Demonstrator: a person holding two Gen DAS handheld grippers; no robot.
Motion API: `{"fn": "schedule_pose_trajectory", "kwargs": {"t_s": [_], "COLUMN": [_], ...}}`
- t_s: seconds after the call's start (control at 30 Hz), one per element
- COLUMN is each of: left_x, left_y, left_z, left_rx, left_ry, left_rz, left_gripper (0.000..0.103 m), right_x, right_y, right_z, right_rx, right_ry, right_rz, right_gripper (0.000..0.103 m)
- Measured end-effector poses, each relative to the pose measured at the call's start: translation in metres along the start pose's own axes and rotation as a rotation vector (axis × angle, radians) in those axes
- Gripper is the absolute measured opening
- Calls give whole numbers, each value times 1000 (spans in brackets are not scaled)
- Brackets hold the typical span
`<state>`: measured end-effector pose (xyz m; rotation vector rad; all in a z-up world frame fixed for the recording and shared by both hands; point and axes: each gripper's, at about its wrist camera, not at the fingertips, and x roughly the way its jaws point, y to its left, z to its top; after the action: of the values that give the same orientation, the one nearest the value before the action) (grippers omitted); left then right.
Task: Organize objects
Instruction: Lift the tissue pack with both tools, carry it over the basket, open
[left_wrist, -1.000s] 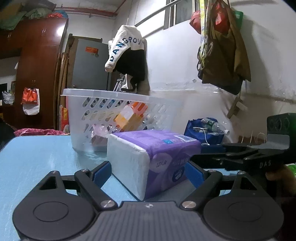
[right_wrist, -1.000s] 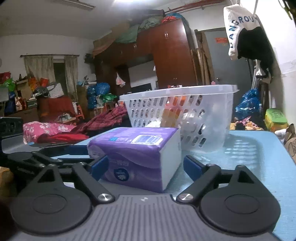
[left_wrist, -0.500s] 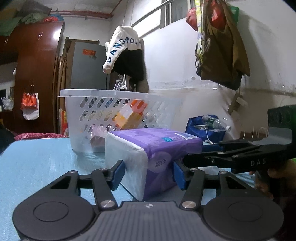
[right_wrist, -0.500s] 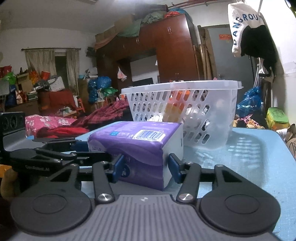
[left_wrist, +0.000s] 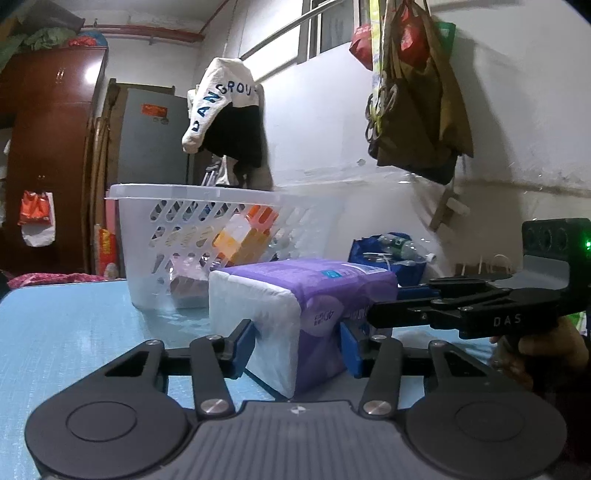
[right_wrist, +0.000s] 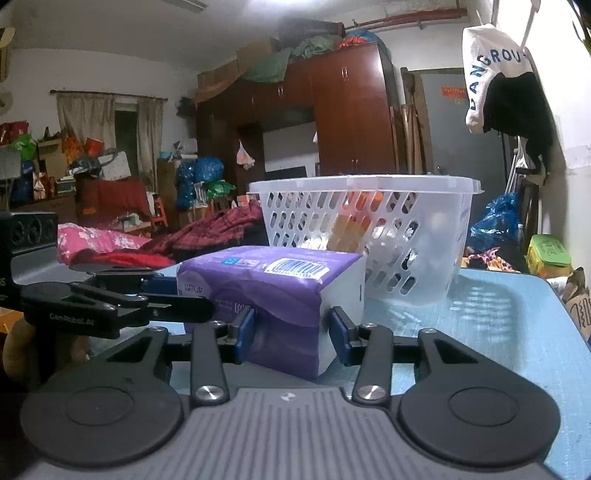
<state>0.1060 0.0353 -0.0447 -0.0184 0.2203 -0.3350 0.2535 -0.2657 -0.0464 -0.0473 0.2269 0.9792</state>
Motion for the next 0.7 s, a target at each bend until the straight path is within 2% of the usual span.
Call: {"fn": "schedule_pose_trajectory", "kwargs": {"t_s": [0.23, 0.43, 0.53, 0.7], "left_x": [-2, -23, -35, -45], "left_y": [-4, -19, -28, -38], "left_z": [2, 20, 40, 98], "left_rx": [3, 38, 77, 161], "left_ry": [-13, -100, -152, -239], "left_rz": [-4, 6, 11, 20], "left_gripper": [52, 52, 52, 52], "right_x": [-5, -24, -36, -49], "right_y": [3, 19, 27, 34], "right_z": [2, 22, 42, 93], "right_rx": [-24, -74, -120, -204], "right_ry": [-15, -93, -141, -226], "right_rz": [-11, -23, -36, -72], "right_gripper": [45, 45, 45, 45]}}
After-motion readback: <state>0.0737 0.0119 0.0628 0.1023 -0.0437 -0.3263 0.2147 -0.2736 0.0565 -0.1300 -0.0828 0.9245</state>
